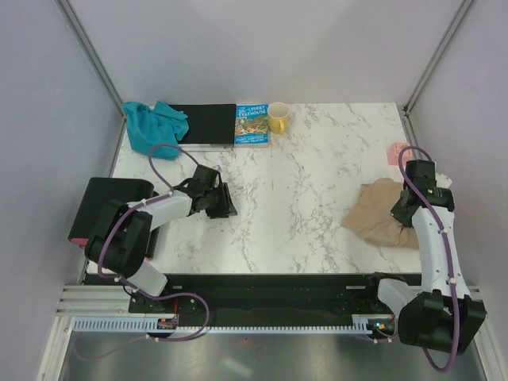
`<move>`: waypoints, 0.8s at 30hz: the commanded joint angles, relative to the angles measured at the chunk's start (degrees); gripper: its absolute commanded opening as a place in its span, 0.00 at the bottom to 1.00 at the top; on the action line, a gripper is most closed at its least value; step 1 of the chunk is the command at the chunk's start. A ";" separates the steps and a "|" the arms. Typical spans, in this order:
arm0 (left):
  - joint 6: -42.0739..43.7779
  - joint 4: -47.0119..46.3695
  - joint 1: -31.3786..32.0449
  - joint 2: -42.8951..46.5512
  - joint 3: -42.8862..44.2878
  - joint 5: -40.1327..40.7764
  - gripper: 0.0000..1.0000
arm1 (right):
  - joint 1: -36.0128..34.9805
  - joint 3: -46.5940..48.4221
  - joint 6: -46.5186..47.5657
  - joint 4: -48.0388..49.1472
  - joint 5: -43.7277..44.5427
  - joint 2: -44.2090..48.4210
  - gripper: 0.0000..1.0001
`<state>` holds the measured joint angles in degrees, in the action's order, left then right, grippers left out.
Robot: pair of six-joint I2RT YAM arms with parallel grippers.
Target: Fold and stack the t-shirts
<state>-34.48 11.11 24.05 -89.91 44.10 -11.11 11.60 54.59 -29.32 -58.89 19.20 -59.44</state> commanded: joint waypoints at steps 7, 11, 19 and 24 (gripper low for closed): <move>0.03 -1.01 0.38 -0.62 1.17 -0.49 0.43 | 4.14 -1.24 -3.64 3.87 -6.01 -3.05 0.39; 0.20 -0.83 0.47 -1.23 1.26 -0.58 0.42 | 4.84 -1.50 -4.42 3.87 -5.14 -3.49 0.59; 0.29 -0.74 0.56 -1.67 1.34 -0.75 0.42 | 5.63 1.04 -6.89 2.64 -0.66 -2.35 0.57; 0.38 -0.48 0.99 -2.02 1.87 -0.93 0.42 | 5.63 5.35 -7.85 -0.07 3.11 0.20 0.58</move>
<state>-34.48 10.61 24.32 -90.54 44.49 -11.20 17.10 54.52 -35.11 -57.93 17.26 -62.39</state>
